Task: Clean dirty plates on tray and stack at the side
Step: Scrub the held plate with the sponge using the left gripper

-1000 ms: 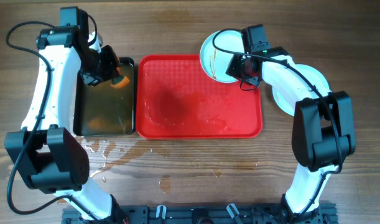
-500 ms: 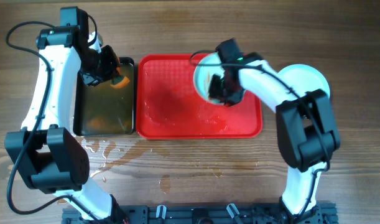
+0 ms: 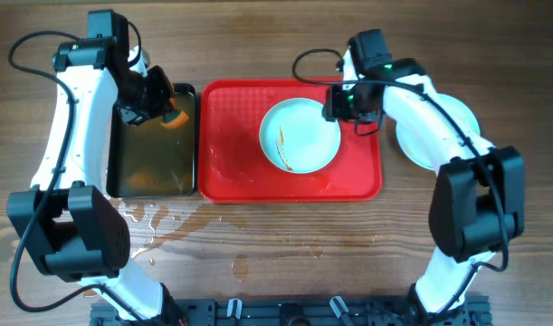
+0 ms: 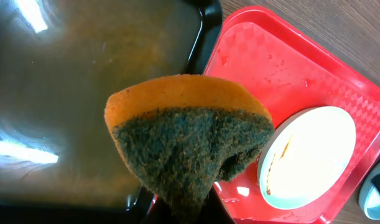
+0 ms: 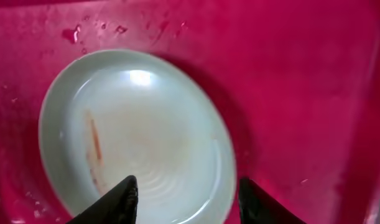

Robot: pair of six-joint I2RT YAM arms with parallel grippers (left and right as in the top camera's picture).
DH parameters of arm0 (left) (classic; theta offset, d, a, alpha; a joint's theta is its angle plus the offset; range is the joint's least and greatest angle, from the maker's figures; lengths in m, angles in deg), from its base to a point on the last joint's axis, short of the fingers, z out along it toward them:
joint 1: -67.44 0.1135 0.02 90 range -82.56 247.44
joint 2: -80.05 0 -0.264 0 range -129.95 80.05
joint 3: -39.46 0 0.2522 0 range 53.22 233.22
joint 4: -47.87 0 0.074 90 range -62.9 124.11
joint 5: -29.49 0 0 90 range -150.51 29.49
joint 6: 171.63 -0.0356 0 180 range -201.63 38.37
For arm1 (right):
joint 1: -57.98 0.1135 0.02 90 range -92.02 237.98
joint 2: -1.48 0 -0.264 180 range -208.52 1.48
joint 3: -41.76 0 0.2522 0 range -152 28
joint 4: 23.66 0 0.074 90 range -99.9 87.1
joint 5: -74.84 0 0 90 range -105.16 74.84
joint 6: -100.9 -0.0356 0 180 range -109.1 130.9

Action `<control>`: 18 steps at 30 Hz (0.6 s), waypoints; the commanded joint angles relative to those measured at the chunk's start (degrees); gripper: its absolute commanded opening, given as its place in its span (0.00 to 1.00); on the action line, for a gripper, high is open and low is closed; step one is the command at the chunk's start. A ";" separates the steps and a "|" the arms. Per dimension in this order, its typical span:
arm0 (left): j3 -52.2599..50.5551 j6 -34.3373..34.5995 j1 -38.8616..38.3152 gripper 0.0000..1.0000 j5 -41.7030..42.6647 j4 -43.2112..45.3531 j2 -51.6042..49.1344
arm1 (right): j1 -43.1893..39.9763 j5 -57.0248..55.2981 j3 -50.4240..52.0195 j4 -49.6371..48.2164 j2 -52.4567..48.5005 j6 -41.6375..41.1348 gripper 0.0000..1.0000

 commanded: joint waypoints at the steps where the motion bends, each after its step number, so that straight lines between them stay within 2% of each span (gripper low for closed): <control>1: -0.02 0.33 -0.04 0.04 -0.50 0.20 -0.39 | -0.42 -1.75 0.37 -0.44 -4.46 8.57 0.54; 4: -0.02 0.31 -1.81 0.04 -0.52 0.33 -0.81 | -0.37 0.35 0.37 0.35 -8.04 7.93 0.52; 8: -0.02 0.33 -4.50 0.04 -0.52 2.01 -0.98 | -0.35 5.20 0.37 1.01 -10.01 5.11 0.34; 12: -0.02 0.35 -7.61 0.04 -0.52 3.10 -2.86 | 1.20 10.56 0.39 2.08 -12.68 0.92 0.29; 16: -0.02 0.37 -11.43 0.04 -0.52 4.61 -6.08 | 5.03 13.09 0.39 1.29 -13.64 -4.48 0.29; 17: -0.02 0.63 -12.20 0.04 -0.52 4.83 -6.73 | 5.86 13.07 0.39 0.74 -13.64 -5.84 0.22; 18: -0.02 0.81 -13.11 0.04 -0.50 5.03 -7.56 | 6.67 12.35 0.39 0.11 -13.66 -7.69 0.04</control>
